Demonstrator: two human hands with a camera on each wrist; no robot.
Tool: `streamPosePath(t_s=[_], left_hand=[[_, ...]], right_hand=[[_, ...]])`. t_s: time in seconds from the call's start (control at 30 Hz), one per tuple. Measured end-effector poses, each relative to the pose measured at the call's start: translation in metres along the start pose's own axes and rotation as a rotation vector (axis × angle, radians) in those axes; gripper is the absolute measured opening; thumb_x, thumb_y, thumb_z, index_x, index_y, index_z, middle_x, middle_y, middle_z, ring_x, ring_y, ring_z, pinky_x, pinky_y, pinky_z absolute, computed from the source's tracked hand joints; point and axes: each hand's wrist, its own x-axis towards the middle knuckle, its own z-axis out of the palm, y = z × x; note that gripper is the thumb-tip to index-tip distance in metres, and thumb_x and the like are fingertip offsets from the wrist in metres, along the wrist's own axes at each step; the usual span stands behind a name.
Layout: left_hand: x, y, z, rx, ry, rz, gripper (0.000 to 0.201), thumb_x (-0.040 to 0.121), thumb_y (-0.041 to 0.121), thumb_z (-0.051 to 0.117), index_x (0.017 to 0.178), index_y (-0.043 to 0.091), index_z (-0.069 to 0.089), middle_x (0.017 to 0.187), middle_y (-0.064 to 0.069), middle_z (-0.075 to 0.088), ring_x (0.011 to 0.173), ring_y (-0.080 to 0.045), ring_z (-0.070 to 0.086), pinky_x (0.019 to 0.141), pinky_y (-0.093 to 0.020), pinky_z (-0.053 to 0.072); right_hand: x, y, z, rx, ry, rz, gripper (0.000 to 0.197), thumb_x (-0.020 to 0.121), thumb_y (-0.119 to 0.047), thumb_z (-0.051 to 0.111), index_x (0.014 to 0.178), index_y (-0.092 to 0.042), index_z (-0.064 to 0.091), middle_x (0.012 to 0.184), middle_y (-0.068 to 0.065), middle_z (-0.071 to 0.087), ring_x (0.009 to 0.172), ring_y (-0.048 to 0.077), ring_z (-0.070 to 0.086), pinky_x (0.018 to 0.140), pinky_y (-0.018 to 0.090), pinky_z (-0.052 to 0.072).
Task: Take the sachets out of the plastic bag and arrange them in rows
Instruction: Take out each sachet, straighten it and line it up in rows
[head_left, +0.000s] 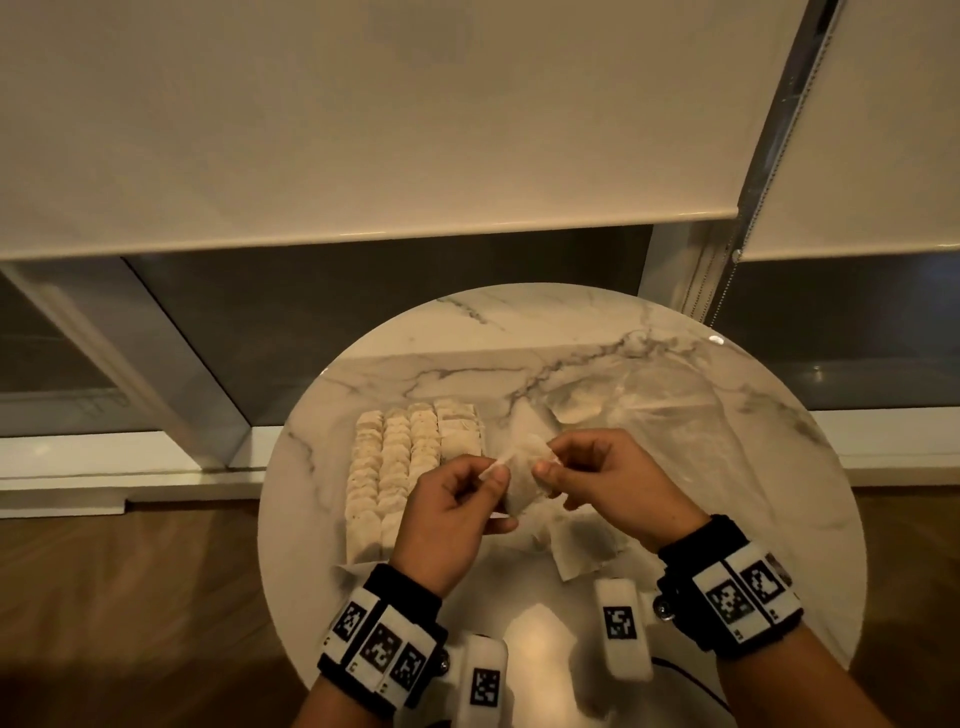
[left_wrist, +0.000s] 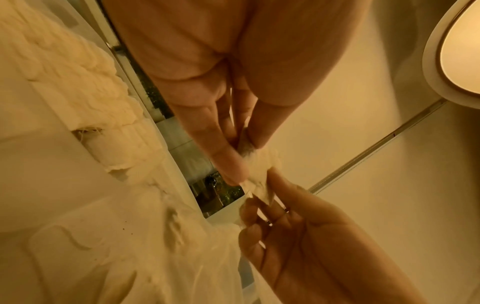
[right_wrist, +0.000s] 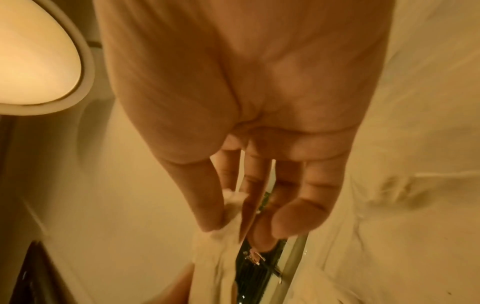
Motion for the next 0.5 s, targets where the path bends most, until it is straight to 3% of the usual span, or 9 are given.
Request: streamPosePath(t_s=[0.1,0.2,0.27,0.33,0.4,0.5], left_hand=[[0.001,-0.004,-0.016,0.170,0.049,0.019,0.019,0.100,0.022,0.057,0.094,0.013,0.072,0.084,-0.005,0.074,0.074,-0.019,0.070,0.061,-0.031,0.056],[0.005,-0.010,-0.044,0.582,0.211,0.113,0.031,0.101,0.039,0.048,0.087,0.025,0.072,0.081,0.009,0.072,0.074,-0.009,0.064,0.068,-0.031,0.052],[0.008,-0.012,-0.067,0.944,0.310,0.133,0.032,0.100,0.045,0.044,0.099,0.027,0.070,0.099,0.005,0.070,0.093,-0.017,0.061,0.079,-0.036,0.051],[0.011,-0.016,-0.086,1.132,0.371,0.045,0.032,0.098,0.045,0.044,0.117,0.029,0.064,0.125,0.001,0.060,0.113,-0.023,0.052,0.092,-0.042,0.047],[0.012,-0.024,-0.103,1.149,0.381,-0.090,0.039,0.099,0.046,0.043,0.134,0.031,0.052,0.147,0.000,0.043,0.130,-0.026,0.041,0.103,-0.049,0.041],[0.013,-0.042,-0.118,1.087,0.306,-0.221,0.053,0.100,0.047,0.040,0.150,0.029,0.031,0.163,0.001,0.018,0.144,-0.027,0.025,0.113,-0.053,0.030]], right_hand=[[0.016,-0.001,0.014,-0.078,0.016,-0.037,0.004,0.091,-0.015,0.072,0.088,-0.014,0.075,0.083,0.014,0.074,0.072,0.016,0.066,0.061,0.028,0.052],[0.037,-0.001,0.026,-0.241,-0.015,-0.060,0.005,0.091,-0.020,0.073,0.088,-0.017,0.076,0.075,-0.001,0.073,0.066,0.006,0.062,0.060,0.021,0.048],[0.056,0.001,0.032,-0.408,-0.028,-0.058,0.006,0.090,-0.026,0.073,0.087,-0.021,0.077,0.076,-0.009,0.072,0.067,0.004,0.062,0.064,0.024,0.049],[0.073,0.002,0.036,-0.606,-0.056,-0.055,0.010,0.089,-0.034,0.073,0.083,-0.026,0.075,0.079,-0.011,0.072,0.075,0.005,0.064,0.071,0.028,0.053],[0.090,0.002,0.046,-0.723,-0.140,-0.025,0.008,0.088,-0.035,0.074,0.082,-0.031,0.072,0.082,-0.012,0.070,0.078,0.005,0.062,0.071,0.026,0.049],[0.109,0.000,0.061,-0.838,-0.293,0.045,0.012,0.088,-0.033,0.074,0.096,-0.024,0.075,0.095,-0.005,0.072,0.085,0.009,0.062,0.070,0.020,0.043]])
